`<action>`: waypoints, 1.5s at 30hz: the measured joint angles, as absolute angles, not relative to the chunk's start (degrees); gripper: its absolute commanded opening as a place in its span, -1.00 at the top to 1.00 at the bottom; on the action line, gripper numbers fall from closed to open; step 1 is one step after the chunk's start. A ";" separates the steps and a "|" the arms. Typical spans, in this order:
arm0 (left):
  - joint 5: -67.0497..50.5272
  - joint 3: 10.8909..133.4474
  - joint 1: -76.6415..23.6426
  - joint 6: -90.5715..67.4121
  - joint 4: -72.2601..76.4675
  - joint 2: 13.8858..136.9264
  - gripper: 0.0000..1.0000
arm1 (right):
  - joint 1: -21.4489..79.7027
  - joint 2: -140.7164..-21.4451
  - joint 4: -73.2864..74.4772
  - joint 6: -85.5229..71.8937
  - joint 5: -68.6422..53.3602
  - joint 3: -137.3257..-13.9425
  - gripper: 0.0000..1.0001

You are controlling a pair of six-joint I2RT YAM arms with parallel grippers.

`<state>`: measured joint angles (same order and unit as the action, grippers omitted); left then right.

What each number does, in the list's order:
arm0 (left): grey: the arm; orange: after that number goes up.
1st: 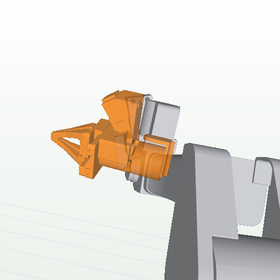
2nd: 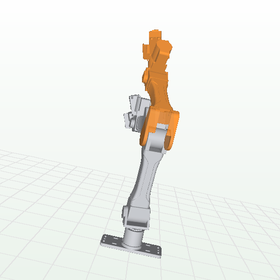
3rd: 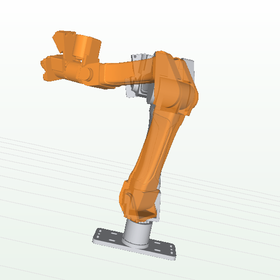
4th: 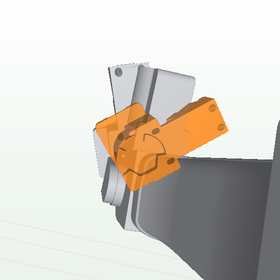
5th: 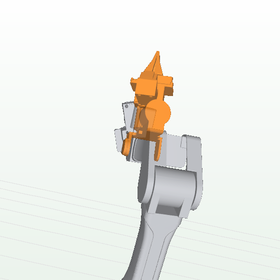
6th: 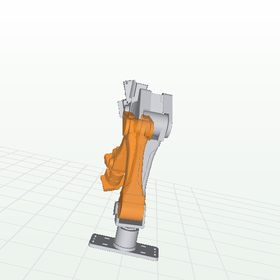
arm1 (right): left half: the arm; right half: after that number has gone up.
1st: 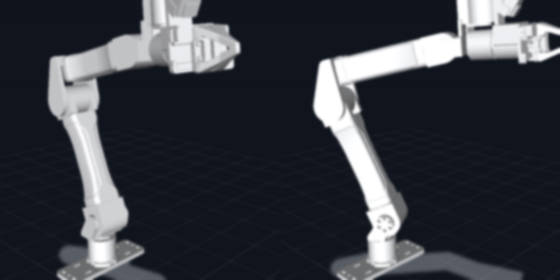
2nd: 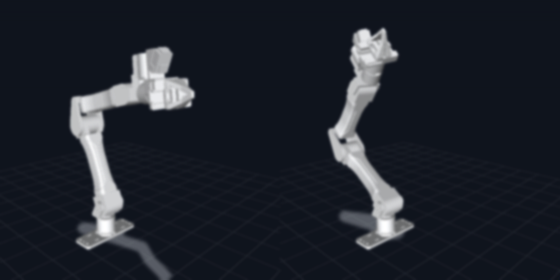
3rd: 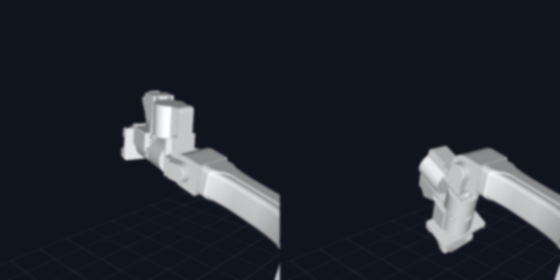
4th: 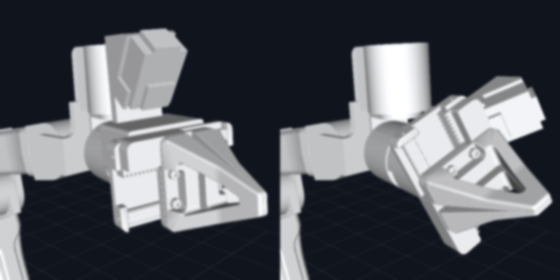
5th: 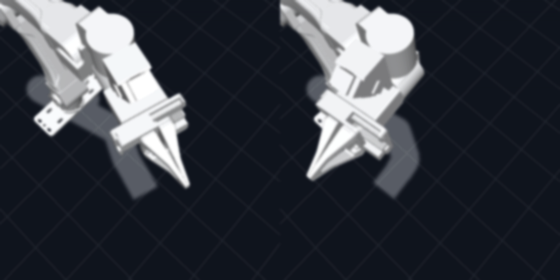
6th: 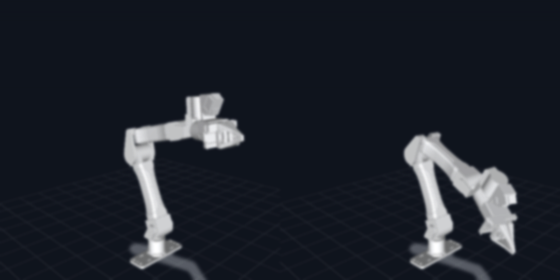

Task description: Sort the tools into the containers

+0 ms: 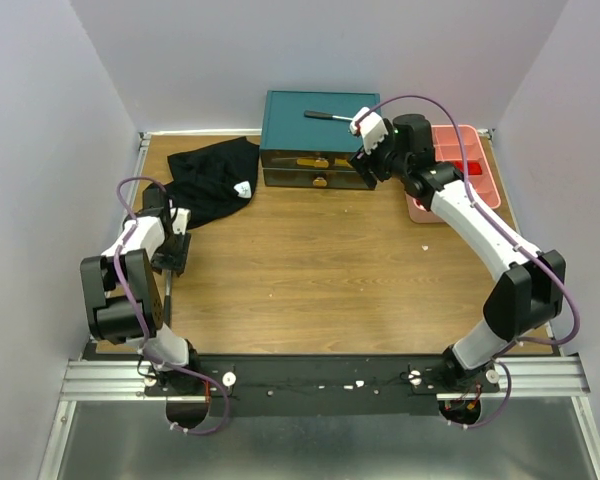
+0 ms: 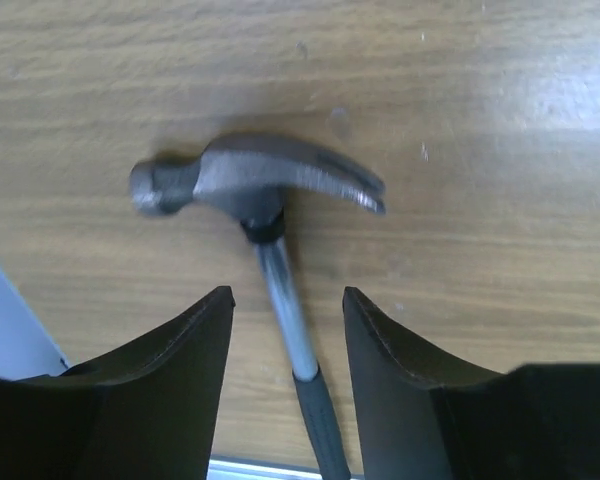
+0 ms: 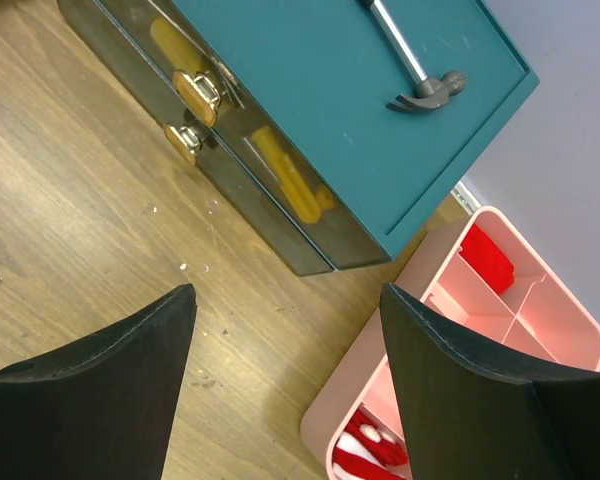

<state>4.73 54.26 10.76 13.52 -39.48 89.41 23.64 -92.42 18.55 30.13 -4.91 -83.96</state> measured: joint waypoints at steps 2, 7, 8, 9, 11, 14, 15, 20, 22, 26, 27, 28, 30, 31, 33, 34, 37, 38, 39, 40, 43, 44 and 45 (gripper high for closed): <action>4.71 54.72 10.83 13.89 -39.07 91.37 0.12 | 23.64 -92.23 18.57 29.98 -5.15 -83.96 -0.62; 4.23 56.69 10.83 14.59 -38.96 95.35 0.45 | 23.64 -92.14 18.59 29.98 -5.43 -83.96 -0.62; 4.05 57.01 10.83 14.57 -39.00 95.72 0.53 | 23.64 -92.12 18.57 30.00 -5.43 -83.96 -0.62; 3.95 57.25 10.83 14.46 -39.09 95.98 0.62 | 23.64 -92.09 18.57 30.00 -5.43 -83.96 -0.62; 3.79 57.54 10.83 14.57 -39.13 96.33 0.94 | 23.64 -91.90 18.57 30.06 -5.41 -83.85 -0.62; 2.66 57.87 10.92 14.70 -38.83 96.36 1.00 | 23.64 -91.02 18.57 30.46 -5.39 -83.31 -0.62; 2.24 57.98 10.98 14.81 -38.87 96.36 1.00 | 23.64 -90.56 18.55 30.68 -5.37 -83.02 -0.62; -5.08 64.05 10.90 14.98 -42.37 96.40 1.00 | 23.64 -89.36 18.28 31.90 -4.58 -82.06 -0.62; -8.84 69.89 10.15 14.98 -44.12 96.36 1.00 | 23.64 -89.25 18.13 32.36 -4.03 -81.62 -0.62; -15.00 83.99 5.85 15.20 -44.97 96.23 1.00 | 23.64 -89.23 17.82 33.30 -2.63 -80.42 -0.62; -16.14 86.91 4.69 15.25 -44.93 96.23 1.00 | 23.62 -89.23 17.56 33.71 -1.69 -79.92 -0.62; -17.34 91.61 2.70 15.29 -45.47 96.47 1.00 | 23.62 -89.23 17.17 33.98 -1.04 -79.42 -0.62; -18.90 98.19 -0.10 15.29 -44.16 97.14 1.00 | 23.31 -89.17 16.58 34.37 0.38 -78.52 -0.62; -19.49 100.99 -1.34 15.27 -43.22 97.51 1.00 | 23.11 -89.17 16.32 34.44 0.82 -78.13 -0.62; -20.38 106.19 -4.16 15.29 -40.58 98.70 1.00 | 22.41 -89.12 16.01 34.50 1.72 -77.41 -0.62; -20.47 109.86 -6.00 15.55 -38.33 100.14 1.00 | 21.65 -89.03 16.01 34.48 2.07 -77.08 -0.62; -20.49 118.67 -10.26 17.39 -34.06 105.36 1.00 | 20.25 -88.47 15.97 34.50 2.85 -76.09 -0.62; -20.49 120.68 -10.94 18.20 -32.60 106.72 1.00 | 19.79 -88.16 15.90 34.50 3.31 -75.79 -0.62; -20.47 124.09 -12.25 18.68 -31.53 109.56 1.00 | 19.46 -87.83 15.88 34.52 3.60 -75.48 -0.62; -20.40 126.39 -13.17 19.14 -31.09 111.59 1.00 | 19.29 -87.50 15.84 34.52 3.77 -75.20 -0.62; -19.84 134.02 -15.86 21.37 -27.07 118.93 1.00 | 18.59 -86.50 15.49 34.50 4.29 -74.35 -0.62; -19.46 135.15 -16.69 21.98 -26.00 120.53 1.00 | 18.31 -86.15 15.46 34.46 4.34 -74.08 -0.62; -18.83 136.57 -17.65 23.16 -24.25 122.54 1.00 | 18.09 -85.97 15.49 34.37 4.38 -73.93 -0.62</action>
<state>-18.83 136.57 -17.65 23.16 -24.25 122.54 18.09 -85.97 15.49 34.37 4.38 -73.93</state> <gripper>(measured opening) 0.031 0.812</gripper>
